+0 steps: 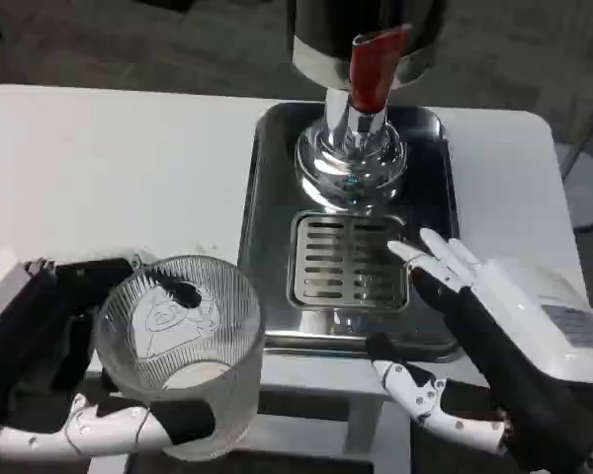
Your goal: Grasp the cup under the faucet to collect the drink, then remove the cup.
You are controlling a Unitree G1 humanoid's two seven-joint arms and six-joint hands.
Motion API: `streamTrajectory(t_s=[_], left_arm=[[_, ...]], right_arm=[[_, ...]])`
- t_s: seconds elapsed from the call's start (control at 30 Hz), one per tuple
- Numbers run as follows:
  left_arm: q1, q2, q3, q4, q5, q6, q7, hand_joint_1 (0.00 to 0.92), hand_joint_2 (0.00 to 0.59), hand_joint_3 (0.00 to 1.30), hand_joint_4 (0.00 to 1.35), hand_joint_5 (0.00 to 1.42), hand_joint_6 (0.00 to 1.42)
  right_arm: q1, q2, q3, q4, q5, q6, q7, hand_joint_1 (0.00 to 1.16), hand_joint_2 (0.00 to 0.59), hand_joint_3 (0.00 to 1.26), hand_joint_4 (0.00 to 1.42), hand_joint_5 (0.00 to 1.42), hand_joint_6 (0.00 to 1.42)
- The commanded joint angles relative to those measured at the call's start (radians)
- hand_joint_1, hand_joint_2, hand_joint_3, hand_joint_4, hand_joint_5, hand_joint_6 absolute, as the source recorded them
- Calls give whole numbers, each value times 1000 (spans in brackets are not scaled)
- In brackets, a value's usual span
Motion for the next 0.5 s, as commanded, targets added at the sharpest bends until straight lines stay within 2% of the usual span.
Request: streamTrajectory(t_s=[0.03,0.5], left_arm=[[8,-5,6,-20,-15,-18,-1,467,28,915,1060,1281,1424],[-13,-2,-16,-10,-12,-6,-4,467,28,915,1060,1281,1424]], right_arm=[[19,1,-9,-14,1,-13,11,456,484,124,0,0,128],[20,4,-32,-23,8,-9,25,456,484,124,0,0,128]])
